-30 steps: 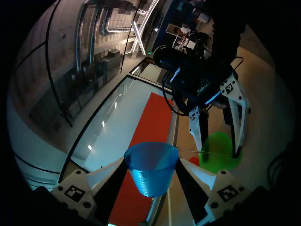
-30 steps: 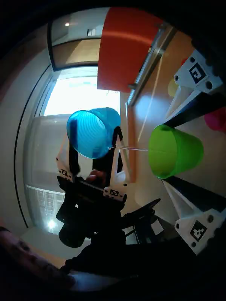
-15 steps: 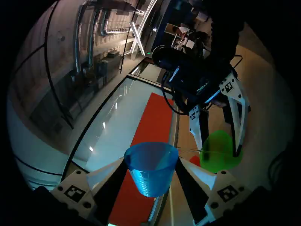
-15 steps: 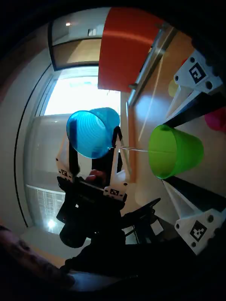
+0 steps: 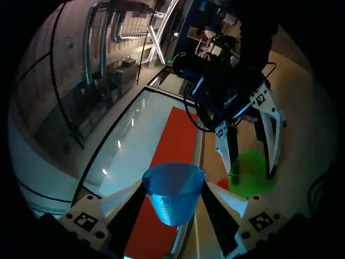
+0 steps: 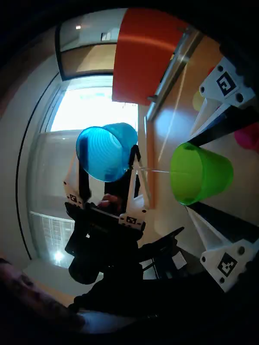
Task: Pour water
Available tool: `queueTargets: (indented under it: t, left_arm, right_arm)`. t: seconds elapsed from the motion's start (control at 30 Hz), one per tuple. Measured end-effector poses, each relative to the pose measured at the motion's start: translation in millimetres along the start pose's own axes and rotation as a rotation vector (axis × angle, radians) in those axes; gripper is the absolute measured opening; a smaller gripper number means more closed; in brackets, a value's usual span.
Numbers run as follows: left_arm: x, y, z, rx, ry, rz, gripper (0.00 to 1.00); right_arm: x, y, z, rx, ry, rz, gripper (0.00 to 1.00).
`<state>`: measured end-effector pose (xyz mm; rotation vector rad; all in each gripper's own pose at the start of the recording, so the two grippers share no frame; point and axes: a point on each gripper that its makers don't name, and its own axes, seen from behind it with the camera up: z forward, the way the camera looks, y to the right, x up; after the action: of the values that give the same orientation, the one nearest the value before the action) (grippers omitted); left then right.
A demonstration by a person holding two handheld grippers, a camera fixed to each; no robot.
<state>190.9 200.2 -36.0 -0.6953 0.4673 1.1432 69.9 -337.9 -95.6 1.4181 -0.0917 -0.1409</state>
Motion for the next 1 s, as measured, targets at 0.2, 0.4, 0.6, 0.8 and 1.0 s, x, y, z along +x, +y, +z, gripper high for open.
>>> queueTargets:
  t: [0.2,0.4,0.6,0.8,1.0]
  left_arm:
    - [1.6,-0.6,-0.3,0.001,0.003,0.003,0.85]
    - [1.7,-2.5,-0.7,0.003,0.003,0.009,0.85]
    - [3.1,-4.1,-1.0,0.004,0.005,0.017,0.85]
    - [3.1,-2.9,-0.9,0.003,0.004,0.032,0.85]
    - [3.1,-3.5,-1.3,0.004,0.006,0.037,0.85]
  right_arm:
    - [-0.4,0.0,0.1,0.001,0.0,-0.002,0.91]
    - [-0.5,-0.9,0.4,0.003,-0.002,-0.005,0.9]
    - [-1.1,-0.4,-0.5,0.002,-0.001,-0.007,0.9]
    - [-1.3,-0.6,-0.6,0.004,0.0,-0.007,0.91]
    - [-1.3,-0.9,-0.2,0.005,0.0,-0.008,0.91]
